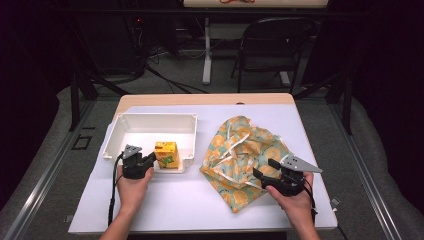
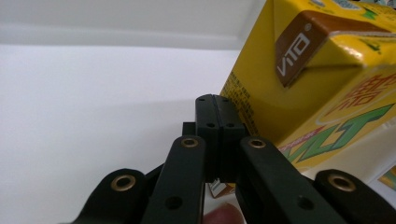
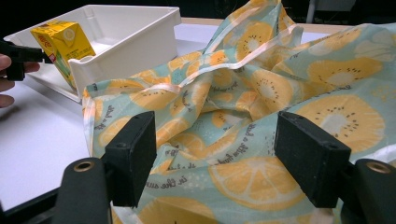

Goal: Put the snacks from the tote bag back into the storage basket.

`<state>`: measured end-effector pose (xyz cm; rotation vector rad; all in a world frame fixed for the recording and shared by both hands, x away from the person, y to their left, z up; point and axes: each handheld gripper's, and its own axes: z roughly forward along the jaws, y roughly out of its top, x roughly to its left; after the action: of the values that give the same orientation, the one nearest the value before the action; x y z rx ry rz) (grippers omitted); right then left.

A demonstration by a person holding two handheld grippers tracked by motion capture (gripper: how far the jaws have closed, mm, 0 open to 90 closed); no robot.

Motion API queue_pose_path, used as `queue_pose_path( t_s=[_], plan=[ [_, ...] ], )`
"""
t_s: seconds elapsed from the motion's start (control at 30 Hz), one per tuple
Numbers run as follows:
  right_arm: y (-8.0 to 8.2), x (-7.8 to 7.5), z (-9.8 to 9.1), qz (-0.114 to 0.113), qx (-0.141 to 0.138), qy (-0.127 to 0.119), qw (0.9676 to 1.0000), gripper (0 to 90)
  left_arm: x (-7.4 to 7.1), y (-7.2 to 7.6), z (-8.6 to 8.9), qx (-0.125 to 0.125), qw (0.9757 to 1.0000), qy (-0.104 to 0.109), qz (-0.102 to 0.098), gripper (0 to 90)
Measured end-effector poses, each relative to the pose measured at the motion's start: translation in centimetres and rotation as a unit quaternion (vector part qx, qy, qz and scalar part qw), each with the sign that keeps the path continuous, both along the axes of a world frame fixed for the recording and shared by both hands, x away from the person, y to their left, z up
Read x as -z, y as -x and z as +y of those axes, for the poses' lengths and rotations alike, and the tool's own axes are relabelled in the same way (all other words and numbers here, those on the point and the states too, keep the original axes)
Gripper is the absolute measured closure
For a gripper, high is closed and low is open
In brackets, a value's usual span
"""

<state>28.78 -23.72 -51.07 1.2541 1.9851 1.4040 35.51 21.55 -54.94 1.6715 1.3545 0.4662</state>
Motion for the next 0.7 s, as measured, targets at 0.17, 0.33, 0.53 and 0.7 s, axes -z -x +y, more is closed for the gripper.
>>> queue_pose_path(
  t_s=[0.17,0.33,0.53,0.7],
  plan=[
    [0.0,0.0,0.0,0.000,0.001,0.000,1.0000,29.6,0.1,-0.3,-0.5,0.004,1.0000,0.000,0.002,90.0],
    [0.0,0.0,0.0,0.000,0.002,0.000,1.0000,29.7,0.1,-0.5,-1.2,0.013,0.9999,-0.003,-0.001,90.0],
    [0.0,0.1,0.0,-0.001,0.002,-0.001,1.0000,29.7,0.1,-0.7,-1.4,0.010,0.9999,-0.003,-0.001,90.0],
    [0.1,0.0,0.0,-0.001,0.002,0.002,1.0000,29.7,0.1,-0.6,-1.4,0.010,0.9999,-0.007,0.000,90.0]
  ],
)
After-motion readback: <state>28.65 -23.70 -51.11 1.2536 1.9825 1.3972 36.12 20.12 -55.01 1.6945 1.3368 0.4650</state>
